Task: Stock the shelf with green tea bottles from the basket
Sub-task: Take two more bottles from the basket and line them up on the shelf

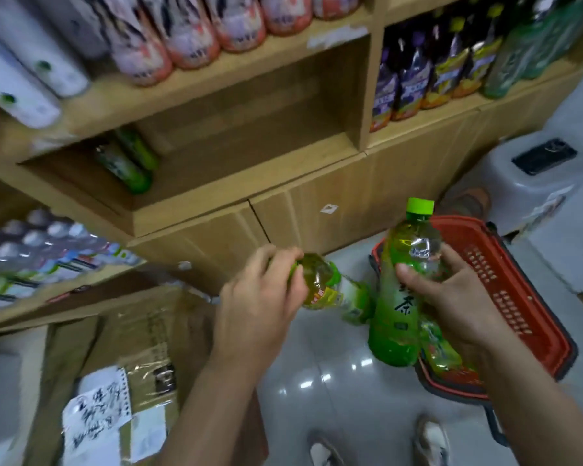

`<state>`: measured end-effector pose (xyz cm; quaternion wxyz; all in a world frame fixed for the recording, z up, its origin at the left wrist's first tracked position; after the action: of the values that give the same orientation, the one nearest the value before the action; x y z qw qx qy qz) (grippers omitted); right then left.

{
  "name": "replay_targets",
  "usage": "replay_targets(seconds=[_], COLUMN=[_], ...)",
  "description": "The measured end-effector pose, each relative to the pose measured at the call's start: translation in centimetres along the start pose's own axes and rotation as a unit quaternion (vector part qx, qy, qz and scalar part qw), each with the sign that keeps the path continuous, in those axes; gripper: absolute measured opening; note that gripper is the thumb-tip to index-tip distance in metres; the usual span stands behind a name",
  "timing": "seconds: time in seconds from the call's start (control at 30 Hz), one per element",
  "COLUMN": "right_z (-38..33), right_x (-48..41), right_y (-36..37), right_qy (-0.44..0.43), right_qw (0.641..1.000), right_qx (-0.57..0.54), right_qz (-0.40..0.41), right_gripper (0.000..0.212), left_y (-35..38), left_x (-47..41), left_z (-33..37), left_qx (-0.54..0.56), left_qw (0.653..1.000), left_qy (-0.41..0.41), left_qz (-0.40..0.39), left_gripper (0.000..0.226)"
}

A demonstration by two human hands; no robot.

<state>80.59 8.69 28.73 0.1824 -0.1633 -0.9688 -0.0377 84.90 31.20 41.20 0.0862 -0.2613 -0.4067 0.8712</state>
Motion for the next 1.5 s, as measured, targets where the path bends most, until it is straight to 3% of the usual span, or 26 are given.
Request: replay_targets(seconds=[0.2,0.37,0.53,0.9,1.0,1.13,1.3,1.5], right_z=[-3.8,-5.5,-6.1,-6.5,-6.5,-6.5,-6.2,-3.1], right_x=[-4.2,-12.0,-21.2,-32.6,-33.4,-34.1,-34.2,-35.3], right_y=[7.9,12.5,16.0,20.9,21.6,22.3,22.9,22.2], right_qy=[-0.072,-0.096,-0.114,-0.179,-0.191,-0.193,-0.188,-0.175], right_qw=[0.994,0.992,0.990,0.962,0.952,0.946,0.939,0.934], right_qx=[0.074,0.074,0.081,0.193,0.229,0.249,0.266,0.296], right_qz=[-0.023,-0.034,-0.036,-0.076,-0.072,-0.082,-0.112,-0.093], right_gripper=[0.057,0.058,0.079,0.074,0.075,0.085,0.087,0.099], left_y=[-3.3,-3.7,-1.6,4.8,5.2,5.6,7.0,7.0], left_x=[-1.6,-5.9,-12.1,-21.0,-22.1,-22.2,-22.0,-21.7], left_z=[-7.1,-12.8,-17.3,-24.2,-24.5,-26.0,-26.3,-27.0], left_qx=[-0.085,-0.083,-0.122,-0.153,-0.123,-0.033,0.002,0.072], left_qw=[0.996,0.996,0.992,0.986,0.991,0.994,0.992,0.985], left_qy=[0.006,-0.008,-0.033,-0.057,-0.036,-0.071,-0.092,-0.069], left_qz=[-0.038,-0.017,0.011,0.016,0.038,0.077,0.084,0.141], left_gripper=[0.023,0.023,0.031,0.026,0.024,0.029,0.053,0.077])
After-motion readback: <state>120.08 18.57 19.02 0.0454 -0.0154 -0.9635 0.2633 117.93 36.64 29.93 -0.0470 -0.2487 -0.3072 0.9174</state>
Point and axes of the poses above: each hand's wrist, its own x-axis away from the middle knuckle, its own y-axis out of the palm, z = x × y, the point moved 10 cm from there along -x, towards the middle knuckle, and after that the axes turned 12 degrees about x, right-handed, at the moved point
